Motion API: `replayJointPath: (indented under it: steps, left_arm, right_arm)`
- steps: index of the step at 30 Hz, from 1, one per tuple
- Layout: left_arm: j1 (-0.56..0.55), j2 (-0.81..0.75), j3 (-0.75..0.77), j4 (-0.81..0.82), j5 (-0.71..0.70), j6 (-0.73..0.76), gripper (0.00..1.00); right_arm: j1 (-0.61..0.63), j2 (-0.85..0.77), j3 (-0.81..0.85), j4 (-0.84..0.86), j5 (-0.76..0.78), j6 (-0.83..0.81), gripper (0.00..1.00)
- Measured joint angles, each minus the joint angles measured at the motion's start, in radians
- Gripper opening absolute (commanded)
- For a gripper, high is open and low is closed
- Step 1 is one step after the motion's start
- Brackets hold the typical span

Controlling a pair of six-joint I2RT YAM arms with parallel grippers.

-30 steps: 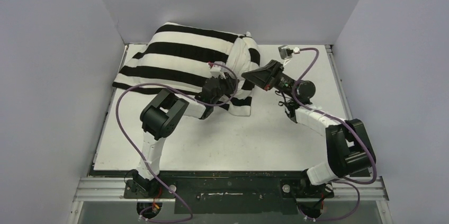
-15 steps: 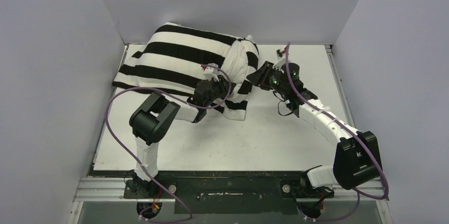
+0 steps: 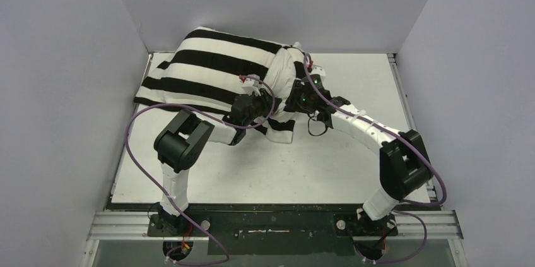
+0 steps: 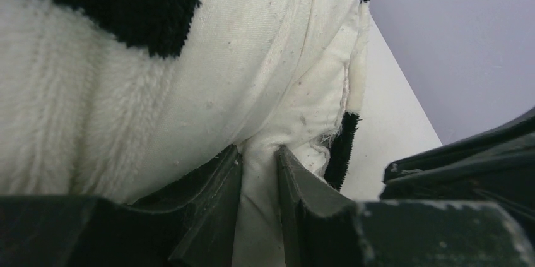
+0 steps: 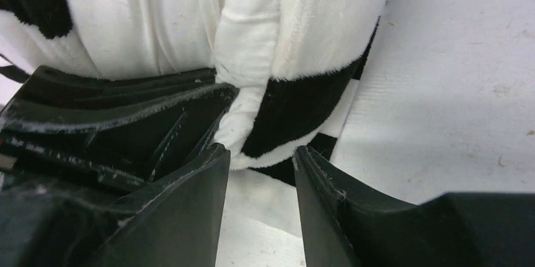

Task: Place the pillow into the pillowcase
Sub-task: Stuff the pillow into the pillowcase.

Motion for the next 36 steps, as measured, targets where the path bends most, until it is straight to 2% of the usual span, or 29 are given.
replayJointPath:
  steps: [6,12,18,24,26,28,29,33,36]
  left_arm:
    - [0.001,0.001,0.000,0.004,0.003,-0.005,0.27]
    - [0.005,0.006,0.000,0.010,0.009,-0.016,0.27]
    - [0.005,0.011,0.000,0.016,0.024,-0.022,0.27]
    - [0.005,0.023,0.008,0.027,0.035,-0.025,0.27]
    - [0.005,0.023,0.008,0.028,0.037,-0.027,0.27]
    - [0.005,0.023,0.008,0.029,0.040,-0.028,0.27]
    - [0.005,0.024,0.009,0.031,0.041,-0.029,0.27]
    - [0.004,0.036,0.013,0.041,0.034,-0.030,0.26]
    - [0.004,0.053,0.018,0.058,0.024,-0.030,0.26]
  right_arm:
    - [0.036,0.162,0.145,-0.044,0.106,0.013,0.43]
    - [0.066,0.314,0.295,-0.169,0.303,0.012,0.43]
    - [0.094,0.338,0.317,-0.236,0.456,0.012,0.41]
    - [0.096,0.338,0.328,-0.261,0.499,0.009,0.38]
    - [0.097,0.339,0.335,-0.267,0.507,0.009,0.30]
    - [0.097,0.346,0.344,-0.273,0.506,0.003,0.04]
    - [0.096,0.356,0.356,-0.277,0.504,-0.008,0.00]
    - [0.092,0.369,0.392,-0.287,0.458,-0.066,0.00]
    - [0.068,0.256,0.235,-0.121,0.298,-0.148,0.00]
